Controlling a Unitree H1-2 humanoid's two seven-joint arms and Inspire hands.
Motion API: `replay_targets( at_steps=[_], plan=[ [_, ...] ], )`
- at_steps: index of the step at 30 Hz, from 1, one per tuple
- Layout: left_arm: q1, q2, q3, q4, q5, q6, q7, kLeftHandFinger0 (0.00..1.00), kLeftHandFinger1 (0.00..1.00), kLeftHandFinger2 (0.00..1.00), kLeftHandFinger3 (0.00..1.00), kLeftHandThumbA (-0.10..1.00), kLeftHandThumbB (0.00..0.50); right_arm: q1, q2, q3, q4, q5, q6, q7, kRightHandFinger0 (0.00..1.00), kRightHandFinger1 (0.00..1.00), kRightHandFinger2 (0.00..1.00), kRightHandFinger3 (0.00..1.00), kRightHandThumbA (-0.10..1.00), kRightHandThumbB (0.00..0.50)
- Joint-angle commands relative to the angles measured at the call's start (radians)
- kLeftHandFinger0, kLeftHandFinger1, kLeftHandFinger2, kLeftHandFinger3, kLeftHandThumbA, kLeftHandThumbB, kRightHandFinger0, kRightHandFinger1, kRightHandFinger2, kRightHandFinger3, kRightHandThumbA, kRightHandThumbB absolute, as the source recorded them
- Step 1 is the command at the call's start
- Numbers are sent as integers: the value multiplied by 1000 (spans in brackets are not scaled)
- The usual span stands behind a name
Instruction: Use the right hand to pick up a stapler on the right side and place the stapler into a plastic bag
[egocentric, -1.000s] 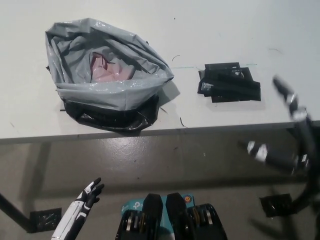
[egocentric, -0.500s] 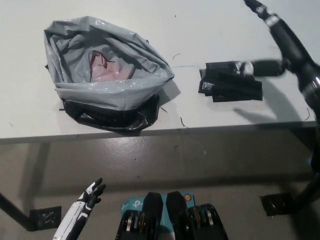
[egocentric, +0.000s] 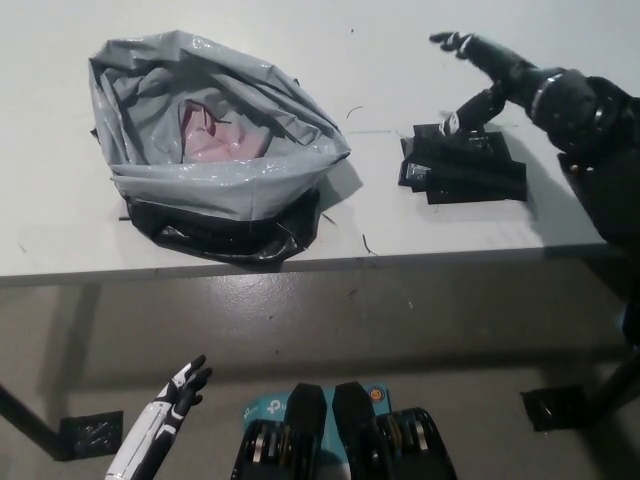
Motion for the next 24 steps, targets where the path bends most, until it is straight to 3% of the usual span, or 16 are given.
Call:
replay_targets(
  at_steps=[1,5,19,24],
  plan=[
    [-8,16,7,-25,5,-36,-15,1000,1000,1000,1000,1000,232,-92,16,35,72,-64,-38,18,1000,1000,1000,1000,936,380],
    [-8,15,8,-25,2,-35,-18,1000,1000,1000,1000,1000,232,-106,43,73,168,-87,-71,15,1000,1000,1000,1000,1000,403],
    [-9,23,10,-30,11,-37,-23,1000,1000,1000,1000,1000,217,-81,90,133,318,-155,-126,-25,1000,1000,1000,1000,1000,430],
    [-15,20,11,-32,3,-29,-26,1000,1000,1000,1000,1000,231,-82,93,149,365,-178,-138,-30,1000,1000,1000,1000,1000,412]
  ],
)
